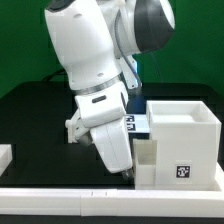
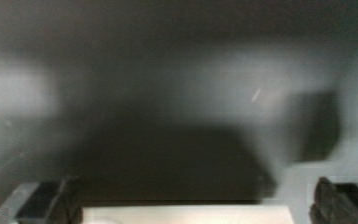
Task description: Assemble drawer
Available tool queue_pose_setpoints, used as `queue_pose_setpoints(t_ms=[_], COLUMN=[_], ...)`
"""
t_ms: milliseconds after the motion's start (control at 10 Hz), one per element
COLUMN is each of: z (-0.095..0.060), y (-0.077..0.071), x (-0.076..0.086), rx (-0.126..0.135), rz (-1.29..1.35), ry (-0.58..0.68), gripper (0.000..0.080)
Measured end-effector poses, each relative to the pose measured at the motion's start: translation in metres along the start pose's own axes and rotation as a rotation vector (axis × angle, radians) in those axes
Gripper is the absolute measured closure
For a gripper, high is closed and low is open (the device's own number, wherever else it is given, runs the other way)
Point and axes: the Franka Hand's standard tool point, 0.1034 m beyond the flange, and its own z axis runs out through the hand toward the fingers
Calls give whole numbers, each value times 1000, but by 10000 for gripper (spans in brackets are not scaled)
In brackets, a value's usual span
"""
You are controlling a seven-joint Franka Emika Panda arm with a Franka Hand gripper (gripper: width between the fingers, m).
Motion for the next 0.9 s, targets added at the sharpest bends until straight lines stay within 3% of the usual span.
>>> queue_pose_setpoints(t_ms=[100,600,800,900], z=[-1,-1,0,0], y=[-2,-2,1,0], x=[-8,-7,22,26], rx=[1,1,4,-7], rz=[15,29,41,58], ry=[-2,-2,-2,-3], gripper=[150,150,150,150])
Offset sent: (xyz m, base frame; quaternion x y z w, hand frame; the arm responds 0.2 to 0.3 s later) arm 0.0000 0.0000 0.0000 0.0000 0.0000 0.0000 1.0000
